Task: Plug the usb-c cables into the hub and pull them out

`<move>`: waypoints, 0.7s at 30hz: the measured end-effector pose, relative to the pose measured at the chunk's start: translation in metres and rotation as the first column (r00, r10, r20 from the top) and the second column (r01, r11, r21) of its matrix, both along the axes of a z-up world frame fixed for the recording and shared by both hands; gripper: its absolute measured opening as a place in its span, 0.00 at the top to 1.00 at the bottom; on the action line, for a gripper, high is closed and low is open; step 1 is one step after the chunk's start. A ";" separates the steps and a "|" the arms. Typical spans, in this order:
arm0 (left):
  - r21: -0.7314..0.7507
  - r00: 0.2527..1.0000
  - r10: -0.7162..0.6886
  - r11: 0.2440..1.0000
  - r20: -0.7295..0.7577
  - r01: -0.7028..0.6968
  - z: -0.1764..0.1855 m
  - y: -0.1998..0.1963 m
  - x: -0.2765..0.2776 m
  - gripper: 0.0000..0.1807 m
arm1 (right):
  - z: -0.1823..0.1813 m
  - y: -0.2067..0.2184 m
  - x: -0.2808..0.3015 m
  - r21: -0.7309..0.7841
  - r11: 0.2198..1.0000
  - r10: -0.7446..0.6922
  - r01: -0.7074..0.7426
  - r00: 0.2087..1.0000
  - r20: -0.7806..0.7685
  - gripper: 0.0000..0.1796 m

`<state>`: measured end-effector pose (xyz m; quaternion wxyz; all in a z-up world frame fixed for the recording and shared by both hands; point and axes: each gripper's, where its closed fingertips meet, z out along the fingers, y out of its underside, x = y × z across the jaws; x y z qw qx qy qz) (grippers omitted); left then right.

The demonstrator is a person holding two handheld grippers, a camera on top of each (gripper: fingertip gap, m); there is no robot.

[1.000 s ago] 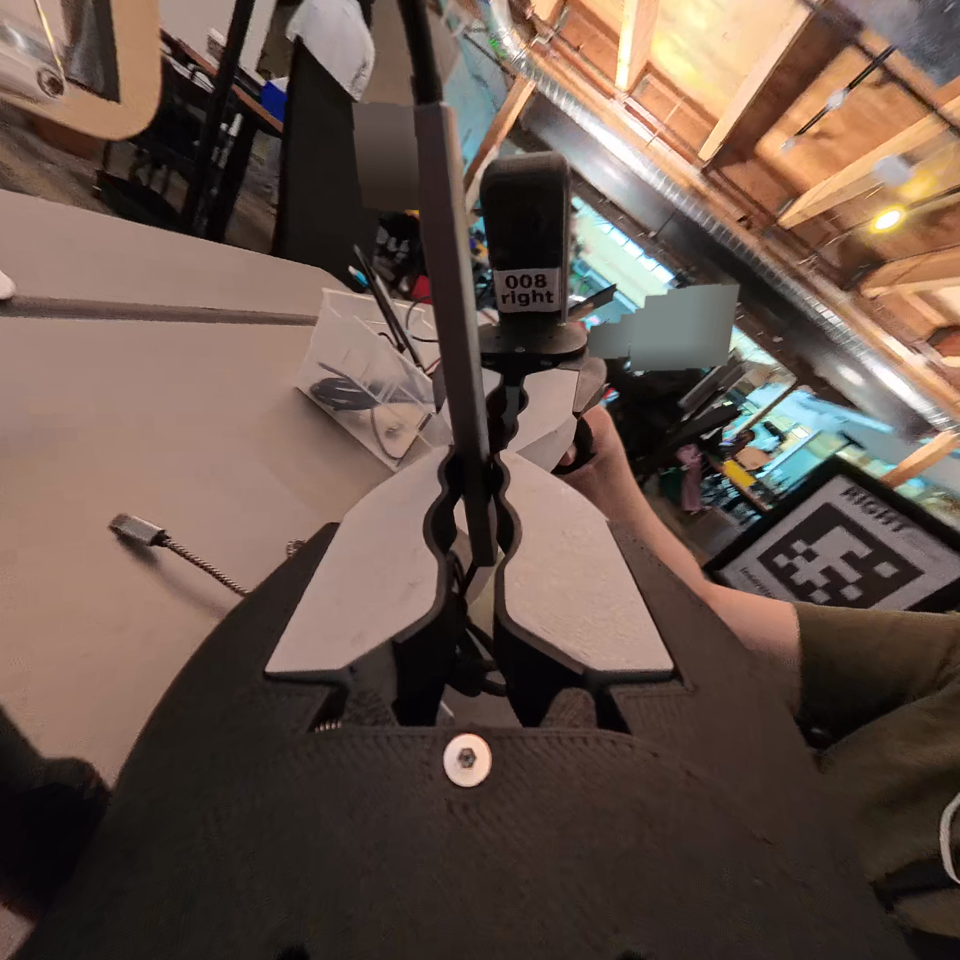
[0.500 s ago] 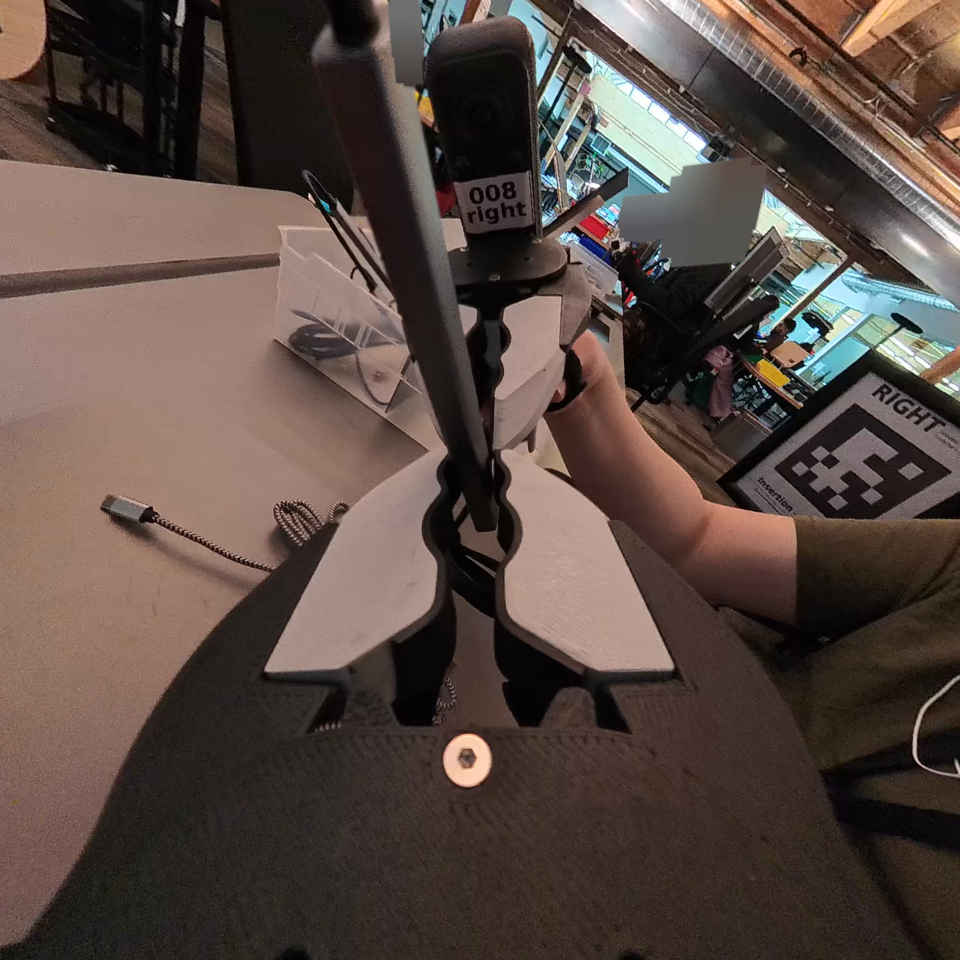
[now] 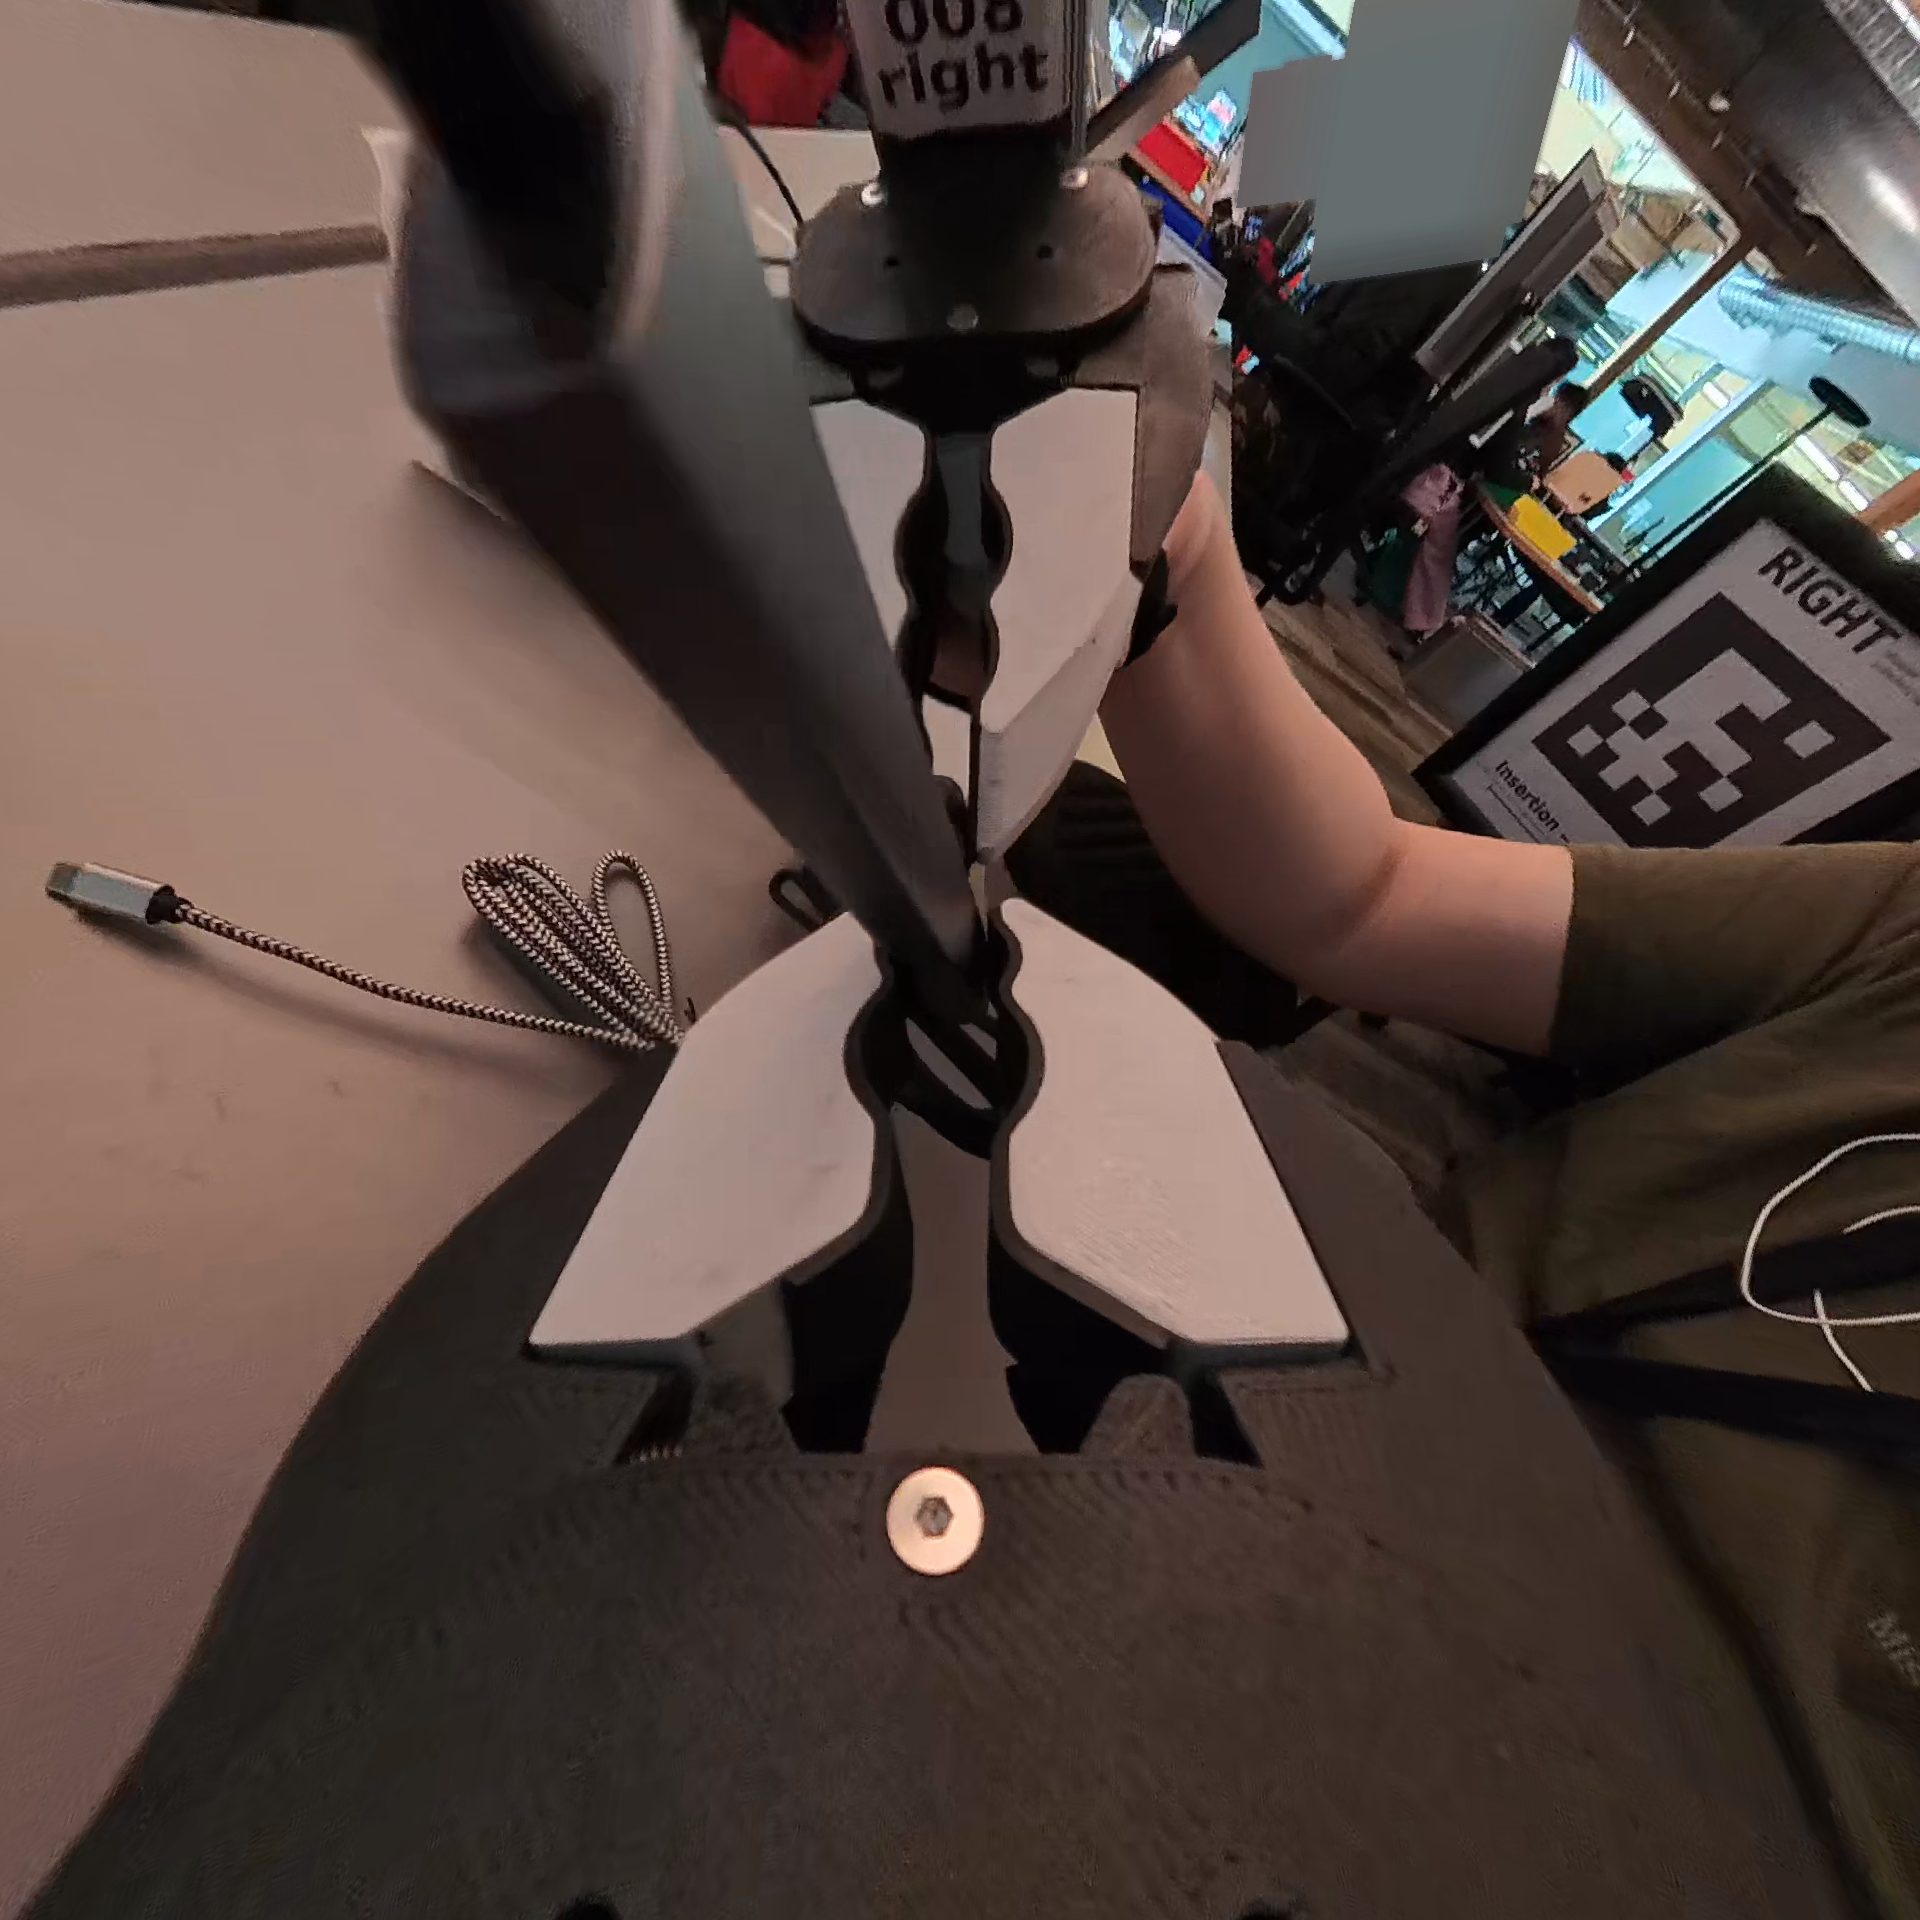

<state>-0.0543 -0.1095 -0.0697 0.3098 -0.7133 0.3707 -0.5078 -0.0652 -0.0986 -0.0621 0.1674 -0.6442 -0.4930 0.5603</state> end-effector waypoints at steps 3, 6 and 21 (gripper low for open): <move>-0.002 1.000 -0.007 1.000 -0.006 0.007 -0.001 -0.001 0.000 0.94 | -0.001 -0.001 0.000 0.005 1.000 0.004 -0.004 1.000 0.009 0.96; 0.001 1.000 -0.016 1.000 -0.023 0.016 -0.003 -0.002 0.000 0.94 | -0.003 -0.002 0.000 0.016 1.000 0.008 -0.008 1.000 0.023 0.96; 0.049 1.000 -0.003 0.999 0.009 0.003 0.002 0.005 -0.002 0.94 | 0.004 0.005 -0.003 0.089 0.995 -0.053 0.052 0.999 0.011 0.96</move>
